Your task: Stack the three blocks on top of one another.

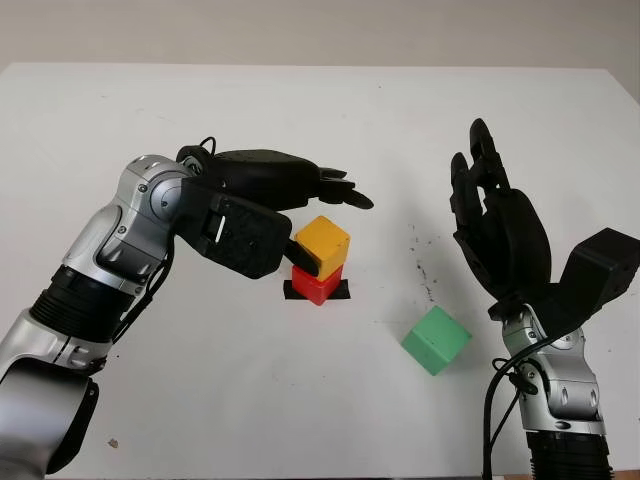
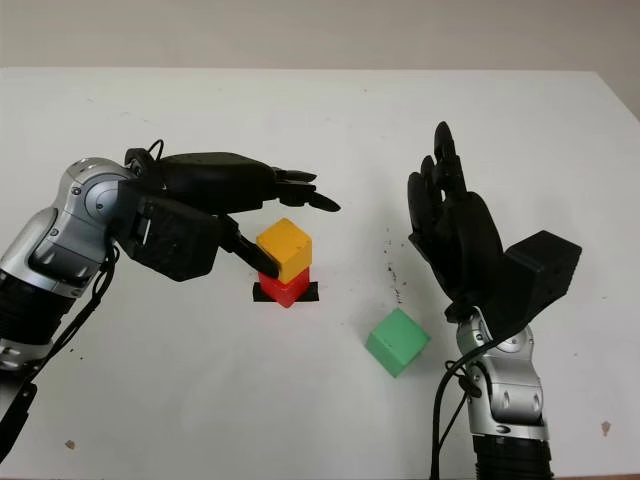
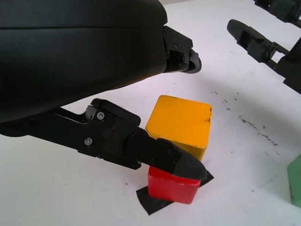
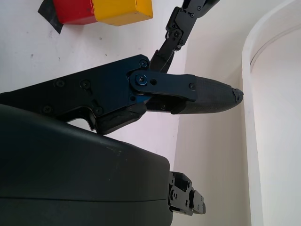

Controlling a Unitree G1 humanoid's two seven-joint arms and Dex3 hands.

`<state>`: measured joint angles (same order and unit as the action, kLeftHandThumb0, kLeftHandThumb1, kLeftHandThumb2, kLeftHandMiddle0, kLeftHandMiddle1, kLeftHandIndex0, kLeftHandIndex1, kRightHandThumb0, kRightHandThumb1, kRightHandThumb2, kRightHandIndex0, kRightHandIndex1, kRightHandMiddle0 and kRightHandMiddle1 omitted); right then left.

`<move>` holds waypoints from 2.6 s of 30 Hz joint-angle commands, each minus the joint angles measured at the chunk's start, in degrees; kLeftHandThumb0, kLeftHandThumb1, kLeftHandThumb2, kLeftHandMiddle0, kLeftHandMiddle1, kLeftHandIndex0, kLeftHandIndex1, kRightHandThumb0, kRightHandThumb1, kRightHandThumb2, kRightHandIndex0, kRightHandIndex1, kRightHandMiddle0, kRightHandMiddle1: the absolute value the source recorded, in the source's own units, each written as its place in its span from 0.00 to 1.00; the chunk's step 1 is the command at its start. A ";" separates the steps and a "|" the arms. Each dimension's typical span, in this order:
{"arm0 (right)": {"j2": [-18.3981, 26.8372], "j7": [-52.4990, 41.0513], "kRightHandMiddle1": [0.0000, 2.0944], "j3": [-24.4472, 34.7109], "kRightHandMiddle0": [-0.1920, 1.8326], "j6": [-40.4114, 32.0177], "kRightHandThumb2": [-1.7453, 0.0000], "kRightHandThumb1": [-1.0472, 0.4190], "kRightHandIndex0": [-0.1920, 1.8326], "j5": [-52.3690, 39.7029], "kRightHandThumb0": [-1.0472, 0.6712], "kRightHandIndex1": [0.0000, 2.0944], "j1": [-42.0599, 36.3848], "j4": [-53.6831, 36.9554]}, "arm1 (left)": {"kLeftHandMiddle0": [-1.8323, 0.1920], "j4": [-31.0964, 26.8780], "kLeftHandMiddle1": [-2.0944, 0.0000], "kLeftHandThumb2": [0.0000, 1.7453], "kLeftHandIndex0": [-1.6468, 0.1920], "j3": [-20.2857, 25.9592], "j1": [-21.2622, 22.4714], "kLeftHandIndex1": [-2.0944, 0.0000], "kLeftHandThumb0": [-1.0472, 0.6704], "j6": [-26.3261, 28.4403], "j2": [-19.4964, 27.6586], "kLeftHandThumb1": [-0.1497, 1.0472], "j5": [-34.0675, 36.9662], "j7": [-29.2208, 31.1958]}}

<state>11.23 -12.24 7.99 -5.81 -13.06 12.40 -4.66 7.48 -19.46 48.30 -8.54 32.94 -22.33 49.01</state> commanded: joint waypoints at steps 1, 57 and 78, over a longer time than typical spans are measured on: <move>-0.14 -0.17 0.00 0.17 0.00 0.44 0.71 0.00 0.00 -0.19 0.15 0.00 -0.41 -0.68 | 0.94 -1.24 0.98 0.03 0.89 -0.09 -0.45 0.96 0.23 0.66 0.15 0.96 0.73 1.18; 51.23 -40.00 0.03 2.83 0.34 21.12 0.97 0.22 0.13 18.52 0.19 0.02 1.96 -22.96 | 1.00 -18.18 0.99 0.32 1.00 37.99 -47.01 1.00 0.19 7.47 -20.61 1.00 36.98 -36.77; 41.59 -20.16 0.04 -5.73 0.37 36.36 0.97 0.22 0.16 40.48 0.19 0.03 -5.90 -12.94 | 1.00 -21.18 0.99 0.33 1.00 36.15 -49.28 1.00 0.21 9.53 -20.79 1.00 36.91 -38.39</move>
<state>53.36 -33.09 2.56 30.17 27.17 7.09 -18.01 -12.62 16.94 -0.18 0.78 12.12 14.20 10.66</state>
